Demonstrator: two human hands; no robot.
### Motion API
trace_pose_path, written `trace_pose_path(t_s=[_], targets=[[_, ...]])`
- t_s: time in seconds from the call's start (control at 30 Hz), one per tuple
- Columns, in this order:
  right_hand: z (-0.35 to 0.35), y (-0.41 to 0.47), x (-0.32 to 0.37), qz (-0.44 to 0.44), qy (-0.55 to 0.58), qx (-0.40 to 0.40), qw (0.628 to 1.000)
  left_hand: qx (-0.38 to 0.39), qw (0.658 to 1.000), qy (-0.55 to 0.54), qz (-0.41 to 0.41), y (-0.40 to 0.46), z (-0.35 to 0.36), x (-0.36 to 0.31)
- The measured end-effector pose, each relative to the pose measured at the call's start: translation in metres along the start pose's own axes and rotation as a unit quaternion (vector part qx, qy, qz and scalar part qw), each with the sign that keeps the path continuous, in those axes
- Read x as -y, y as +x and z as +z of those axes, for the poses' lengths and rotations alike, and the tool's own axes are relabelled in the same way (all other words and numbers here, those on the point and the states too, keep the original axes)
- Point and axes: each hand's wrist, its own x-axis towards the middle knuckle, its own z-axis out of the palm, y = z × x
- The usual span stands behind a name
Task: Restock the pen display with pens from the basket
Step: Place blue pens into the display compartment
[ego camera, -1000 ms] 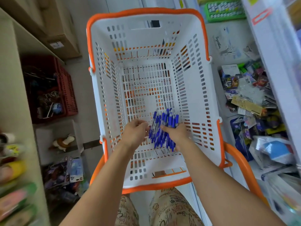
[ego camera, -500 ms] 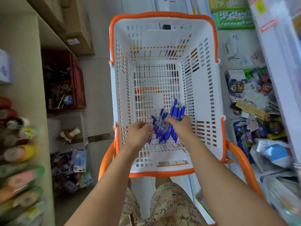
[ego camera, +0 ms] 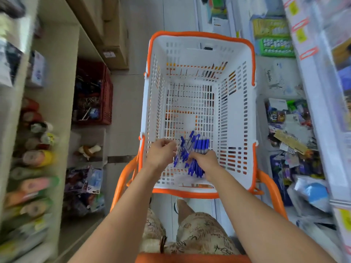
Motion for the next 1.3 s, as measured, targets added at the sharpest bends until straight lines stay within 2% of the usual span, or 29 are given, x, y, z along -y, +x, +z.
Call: trace_pose_path(t_s=[0.03, 0.1, 0.17, 0.23, 0.33, 0.47, 0.53, 0.57, 0.63, 0.73, 0.83, 0.9, 1.0, 1.2, 1.23, 1.3], targets=[[-0.002, -0.008, 0.01, -0.027, 0.008, 0.017, 0.999, -0.006, 1.0, -0.015, 0.001, -0.006, -0.001, 0.001], [-0.001, -0.036, 0.037, -0.084, 0.029, 0.105, 0.99, -0.008, 0.997, -0.078, 0.012, -0.023, -0.007, -0.001], [0.005, -0.08, 0.061, -0.139, 0.021, 0.234, 0.962, 0.034, 0.986, -0.16, 0.029, -0.047, -0.017, -0.005], [0.018, -0.126, 0.075, -0.184, -0.048, 0.336, 0.923, 0.076, 0.976, -0.198, 0.044, -0.074, -0.028, -0.008], [0.048, -0.175, 0.083, -0.214, -0.132, 0.389, 0.886, 0.047, 0.958, -0.279, 0.046, -0.113, -0.056, -0.005], [0.1, -0.233, 0.079, -0.21, -0.164, 0.442, 0.857, -0.054, 0.921, -0.38, 0.057, -0.164, -0.112, 0.025], [0.125, -0.269, 0.067, -0.176, -0.121, 0.486, 0.848, -0.114, 0.882, -0.449, 0.086, -0.194, -0.147, 0.047], [0.139, -0.289, 0.059, -0.145, -0.08, 0.51, 0.844, -0.142, 0.852, -0.492, 0.106, -0.21, -0.167, 0.061], [0.173, -0.334, 0.035, -0.046, 0.021, 0.546, 0.836, -0.207, 0.772, -0.582, 0.152, -0.245, -0.21, 0.091], [0.235, -0.406, -0.019, 0.003, 0.087, 0.514, 0.853, -0.32, 0.669, -0.643, 0.194, -0.301, -0.264, 0.143], [0.293, -0.474, -0.073, 0.038, 0.118, 0.485, 0.865, -0.377, 0.591, -0.684, 0.202, -0.355, -0.297, 0.201], [0.324, -0.512, -0.105, 0.071, 0.092, 0.501, 0.858, -0.436, 0.554, -0.676, 0.214, -0.388, -0.312, 0.238], [0.351, -0.553, -0.147, 0.07, 0.058, 0.54, 0.837, -0.507, 0.543, -0.615, 0.263, -0.427, -0.325, 0.278], [0.362, -0.589, -0.187, 0.008, -0.047, 0.592, 0.805, -0.523, 0.557, -0.588, 0.266, -0.453, -0.33, 0.329], [0.363, -0.586, -0.188, -0.036, -0.085, 0.593, 0.8, -0.526, 0.569, -0.576, 0.261, -0.455, -0.333, 0.335], [0.367, -0.581, -0.18, -0.202, -0.177, 0.572, 0.775, -0.515, 0.609, -0.544, 0.259, -0.459, -0.339, 0.346]])
